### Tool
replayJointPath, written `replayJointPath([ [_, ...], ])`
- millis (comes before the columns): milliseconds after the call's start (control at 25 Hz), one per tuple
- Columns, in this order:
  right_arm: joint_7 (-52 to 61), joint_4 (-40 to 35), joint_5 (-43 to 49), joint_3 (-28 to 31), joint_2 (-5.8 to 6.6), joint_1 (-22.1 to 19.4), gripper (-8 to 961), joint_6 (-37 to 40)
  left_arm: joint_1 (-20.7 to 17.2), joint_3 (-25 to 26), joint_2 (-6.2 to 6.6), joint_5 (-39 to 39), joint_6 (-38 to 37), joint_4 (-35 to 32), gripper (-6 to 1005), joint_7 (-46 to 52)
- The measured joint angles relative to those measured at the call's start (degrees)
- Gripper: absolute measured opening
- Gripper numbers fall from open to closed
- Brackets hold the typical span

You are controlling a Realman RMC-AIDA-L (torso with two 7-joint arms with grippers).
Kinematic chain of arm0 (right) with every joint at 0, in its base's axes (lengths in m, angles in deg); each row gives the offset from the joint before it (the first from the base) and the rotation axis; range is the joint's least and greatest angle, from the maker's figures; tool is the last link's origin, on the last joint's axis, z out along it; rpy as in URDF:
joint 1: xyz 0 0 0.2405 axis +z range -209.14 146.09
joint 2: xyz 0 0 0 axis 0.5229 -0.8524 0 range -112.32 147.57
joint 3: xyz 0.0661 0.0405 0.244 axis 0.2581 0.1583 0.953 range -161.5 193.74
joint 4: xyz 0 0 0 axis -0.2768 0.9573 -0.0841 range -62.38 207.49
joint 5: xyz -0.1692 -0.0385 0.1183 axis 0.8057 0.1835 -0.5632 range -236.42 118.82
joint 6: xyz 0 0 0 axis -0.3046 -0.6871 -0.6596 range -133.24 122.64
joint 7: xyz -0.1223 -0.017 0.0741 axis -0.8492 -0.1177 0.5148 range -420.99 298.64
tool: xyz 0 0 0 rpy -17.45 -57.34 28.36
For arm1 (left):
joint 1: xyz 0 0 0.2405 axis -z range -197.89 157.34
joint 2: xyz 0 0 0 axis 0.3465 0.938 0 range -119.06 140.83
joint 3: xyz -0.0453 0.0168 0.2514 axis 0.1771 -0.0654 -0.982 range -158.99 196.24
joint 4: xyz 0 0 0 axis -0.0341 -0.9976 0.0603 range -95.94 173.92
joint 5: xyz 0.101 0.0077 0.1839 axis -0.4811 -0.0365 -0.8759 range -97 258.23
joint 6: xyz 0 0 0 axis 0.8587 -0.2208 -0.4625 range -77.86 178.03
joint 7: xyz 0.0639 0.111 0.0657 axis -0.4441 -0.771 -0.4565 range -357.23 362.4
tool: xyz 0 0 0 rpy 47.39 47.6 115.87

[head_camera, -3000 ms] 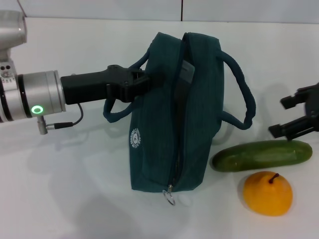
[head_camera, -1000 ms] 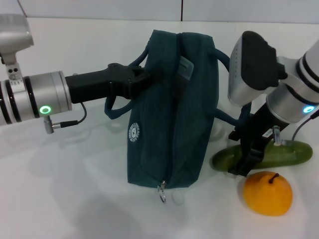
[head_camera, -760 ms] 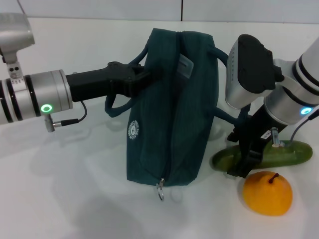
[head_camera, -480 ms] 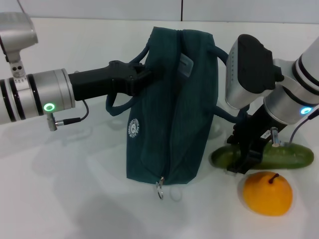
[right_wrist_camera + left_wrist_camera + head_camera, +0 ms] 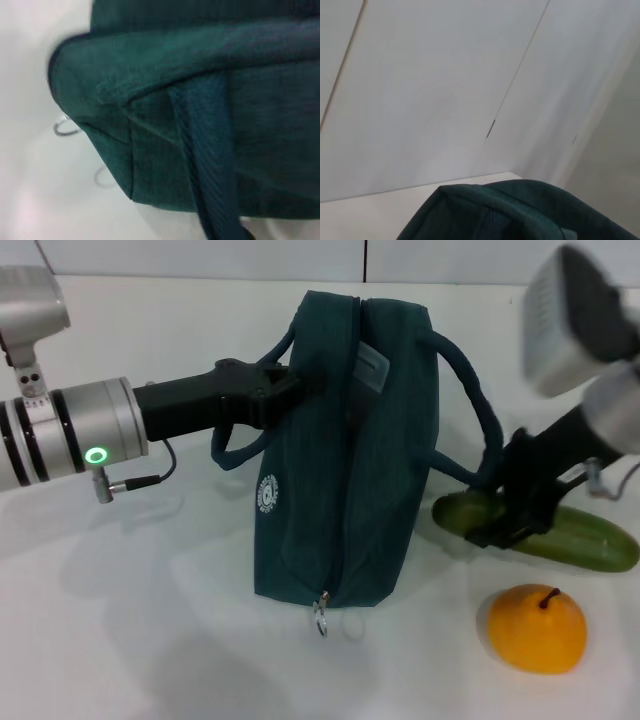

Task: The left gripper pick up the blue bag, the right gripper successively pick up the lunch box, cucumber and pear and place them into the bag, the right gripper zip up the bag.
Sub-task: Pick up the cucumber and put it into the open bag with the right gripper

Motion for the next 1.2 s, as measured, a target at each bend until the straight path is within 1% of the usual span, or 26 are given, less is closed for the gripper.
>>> replayJointPath([
  [40, -0.91, -1.23, -0.32, 1.98, 0.04, -0.93, 543, 1.27, -0.04, 0.00, 0.02, 0.05, -0.01, 0.00, 37, 0.00],
  [120, -3.76, -4.94, -1.91, 7.93, 0.14, -3.79, 539, 5.36, -0.16, 0.00, 0.06, 0.35, -0.04, -0.01, 37, 0.00],
  [240, -7.96, -8.75, -5.43, 16.05, 0.24, -6.92, 540, 10.04, -0.33, 0.00, 0.18, 0.99, -0.33, -0.05, 37, 0.12],
  [400, -13.74, -10.21, -13.48, 25.65, 0.68, -9.91, 545, 14.84, -0.36, -0.05, 0.74, 1.64, -1.55, -0.06, 38, 0.97],
  [560, -18.74, -9.71, -21.89, 32.49, 0.93, -12.30, 550, 16.43, -0.45, -0.02, 0.89, 2.82, -3.56, -0.06, 38, 1.22],
  [680, -22.70, -8.55, -28.76, 34.45, 0.43, -14.15, 554, 15.62, -0.60, -0.01, 0.94, 3.02, -5.10, -0.35, 39, 1.34],
  [760, -24.36, -7.86, -32.55, 34.30, 0.30, -14.99, 557, 14.84, -0.57, 0.00, 1.08, 3.12, -5.54, -0.41, 39, 1.59],
  [840, -24.95, -7.53, -33.90, 33.99, 0.27, -15.07, 560, 14.49, -0.55, 0.00, 1.24, 3.44, -5.59, -0.42, 39, 1.79],
  [1000, -23.81, -7.49, -30.34, 33.72, 0.60, -14.02, 565, 13.28, -0.66, 0.00, 1.36, 4.21, -5.42, -0.44, 39, 1.71],
  [1200, -20.08, -7.14, -20.10, 32.71, 0.50, -11.89, 572, 11.73, -0.45, 0.00, 1.39, 4.45, -5.23, -0.43, 39, 1.45],
])
